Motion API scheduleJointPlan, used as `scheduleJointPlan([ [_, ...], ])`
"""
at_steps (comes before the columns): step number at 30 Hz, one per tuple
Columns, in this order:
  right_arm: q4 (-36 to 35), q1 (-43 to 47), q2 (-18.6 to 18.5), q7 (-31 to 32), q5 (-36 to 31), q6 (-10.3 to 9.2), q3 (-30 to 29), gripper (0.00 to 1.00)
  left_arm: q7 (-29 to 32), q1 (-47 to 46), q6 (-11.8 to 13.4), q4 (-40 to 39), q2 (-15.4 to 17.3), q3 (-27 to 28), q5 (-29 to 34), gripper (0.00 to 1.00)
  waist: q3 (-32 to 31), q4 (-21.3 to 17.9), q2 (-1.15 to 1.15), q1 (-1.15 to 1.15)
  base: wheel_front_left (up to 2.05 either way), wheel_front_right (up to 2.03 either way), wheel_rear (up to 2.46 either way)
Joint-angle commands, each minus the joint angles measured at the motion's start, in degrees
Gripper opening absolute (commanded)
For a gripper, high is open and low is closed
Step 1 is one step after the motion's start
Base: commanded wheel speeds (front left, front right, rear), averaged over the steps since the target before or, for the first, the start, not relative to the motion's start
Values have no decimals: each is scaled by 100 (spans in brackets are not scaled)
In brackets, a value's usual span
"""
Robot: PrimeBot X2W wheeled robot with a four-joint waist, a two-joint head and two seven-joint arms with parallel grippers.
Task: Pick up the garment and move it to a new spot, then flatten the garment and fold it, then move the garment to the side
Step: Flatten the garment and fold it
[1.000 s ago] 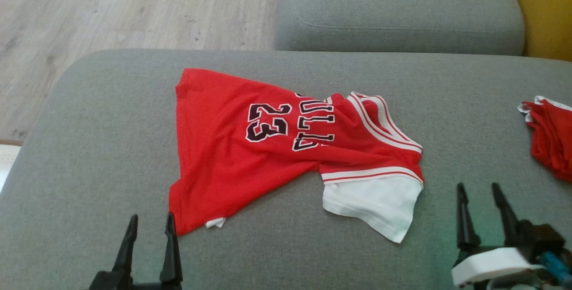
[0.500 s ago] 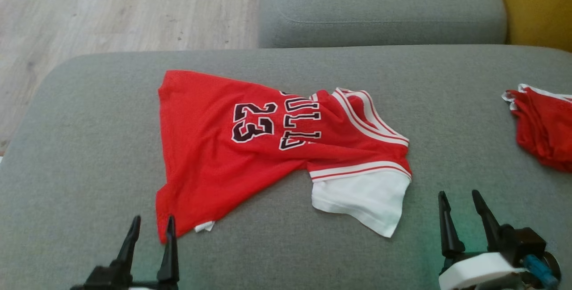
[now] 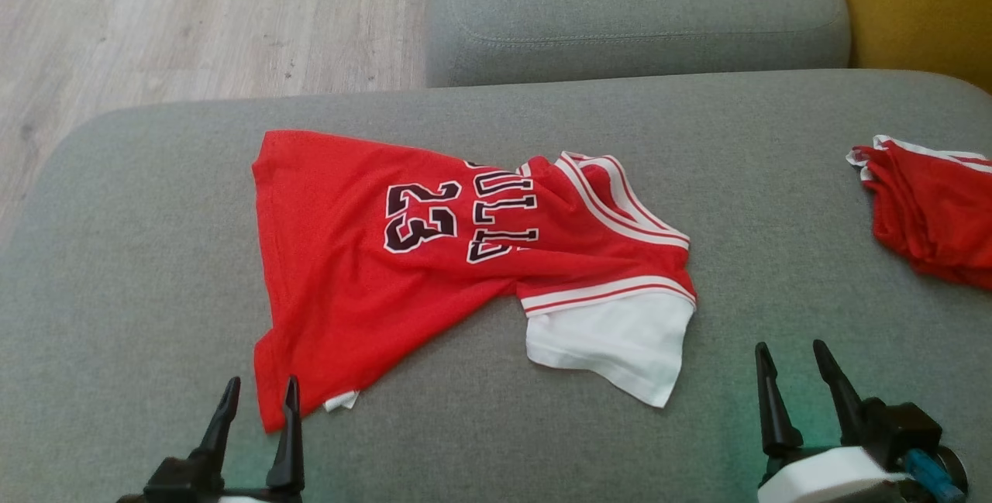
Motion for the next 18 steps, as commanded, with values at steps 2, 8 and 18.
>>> scheduleJointPlan([
  [2, -152, -120, -43, -63, 27, 39, 167, 100, -61, -303, -27, -137, -15, 241, 75, 100, 3, 5, 0, 0, 0, 0, 0],
  [8, -254, -191, -43, -63, 69, 39, 243, 100, -61, -297, -56, -87, -2, 162, 254, 100, -5, -3, 0, 0, 0, 0, 0],
  [18, -491, -352, -96, 1426, 78, 39, 845, 100, 1362, -360, -74, -117, 376, -269, 363, 100, 120, 34, 0, 0, 0, 0, 0],
])
